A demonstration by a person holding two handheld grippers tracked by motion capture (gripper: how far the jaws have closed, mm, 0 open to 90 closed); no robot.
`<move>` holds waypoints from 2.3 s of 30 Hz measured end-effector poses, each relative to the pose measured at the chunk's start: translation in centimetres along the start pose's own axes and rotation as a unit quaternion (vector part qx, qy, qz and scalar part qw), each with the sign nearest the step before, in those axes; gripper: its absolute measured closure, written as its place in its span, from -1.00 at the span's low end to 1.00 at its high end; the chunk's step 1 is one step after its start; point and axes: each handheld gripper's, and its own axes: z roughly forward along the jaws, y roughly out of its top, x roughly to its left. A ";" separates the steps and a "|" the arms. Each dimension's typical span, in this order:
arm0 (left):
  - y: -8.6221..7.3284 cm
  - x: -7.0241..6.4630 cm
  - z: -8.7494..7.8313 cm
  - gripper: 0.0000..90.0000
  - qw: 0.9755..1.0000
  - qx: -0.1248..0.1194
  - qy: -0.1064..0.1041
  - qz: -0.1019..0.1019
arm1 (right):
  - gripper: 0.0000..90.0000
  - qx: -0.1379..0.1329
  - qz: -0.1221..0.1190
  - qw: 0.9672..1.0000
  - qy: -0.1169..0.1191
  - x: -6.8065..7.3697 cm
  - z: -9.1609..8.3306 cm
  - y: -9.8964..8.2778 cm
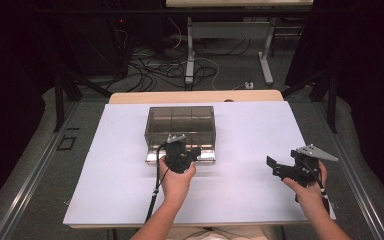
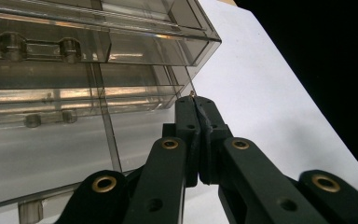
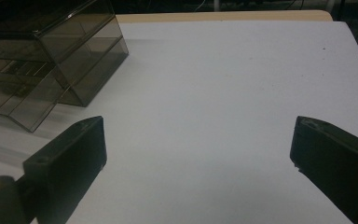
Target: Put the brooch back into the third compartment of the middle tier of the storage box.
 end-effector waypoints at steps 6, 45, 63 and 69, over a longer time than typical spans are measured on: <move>0.1 0.0 0.3 0.99 1.000 -0.001 0.005 0.001 | -0.93 -0.004 0.001 1.000 -0.003 -0.1 0.1 0.0; 0.0 0.5 3.1 0.99 0.999 0.032 0.030 -0.008 | -0.92 -0.012 -0.001 1.000 -0.002 -0.2 0.0 0.2; 0.2 0.2 2.8 0.56 1.000 0.005 0.023 -0.002 | -0.92 -0.014 0.000 1.000 -0.006 -0.3 -0.2 0.5; 0.4 -0.3 2.4 0.39 1.000 -0.009 0.026 0.009 | -0.92 -0.008 0.007 1.000 -0.007 -0.3 -0.3 0.5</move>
